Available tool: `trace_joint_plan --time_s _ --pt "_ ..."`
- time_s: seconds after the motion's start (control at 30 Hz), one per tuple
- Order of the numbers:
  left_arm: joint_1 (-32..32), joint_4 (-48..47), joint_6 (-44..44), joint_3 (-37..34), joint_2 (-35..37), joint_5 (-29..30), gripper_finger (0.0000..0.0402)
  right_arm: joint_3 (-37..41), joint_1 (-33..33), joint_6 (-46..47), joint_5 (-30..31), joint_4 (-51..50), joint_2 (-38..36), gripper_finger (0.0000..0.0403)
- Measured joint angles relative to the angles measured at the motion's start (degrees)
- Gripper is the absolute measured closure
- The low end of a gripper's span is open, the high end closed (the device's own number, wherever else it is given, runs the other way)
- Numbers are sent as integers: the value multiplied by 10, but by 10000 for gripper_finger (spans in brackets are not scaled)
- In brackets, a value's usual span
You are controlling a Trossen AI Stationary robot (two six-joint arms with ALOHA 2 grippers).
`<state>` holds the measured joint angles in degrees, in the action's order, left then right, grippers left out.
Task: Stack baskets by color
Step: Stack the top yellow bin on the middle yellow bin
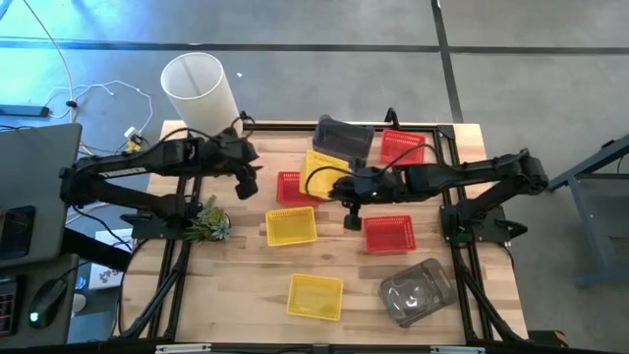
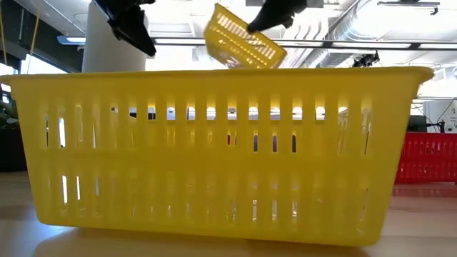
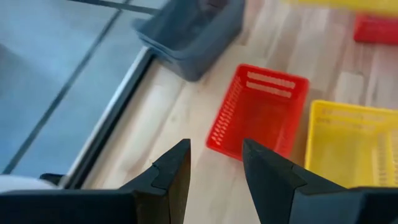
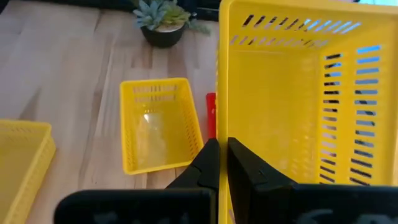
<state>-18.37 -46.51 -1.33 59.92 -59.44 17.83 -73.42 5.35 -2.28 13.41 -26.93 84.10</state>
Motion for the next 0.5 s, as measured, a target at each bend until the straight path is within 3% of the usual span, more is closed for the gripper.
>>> trace_joint_plan --time_s 0.5 --pt "-33 -58 -30 0 42 26 271 -278 28 -25 -2 -206 218 403"
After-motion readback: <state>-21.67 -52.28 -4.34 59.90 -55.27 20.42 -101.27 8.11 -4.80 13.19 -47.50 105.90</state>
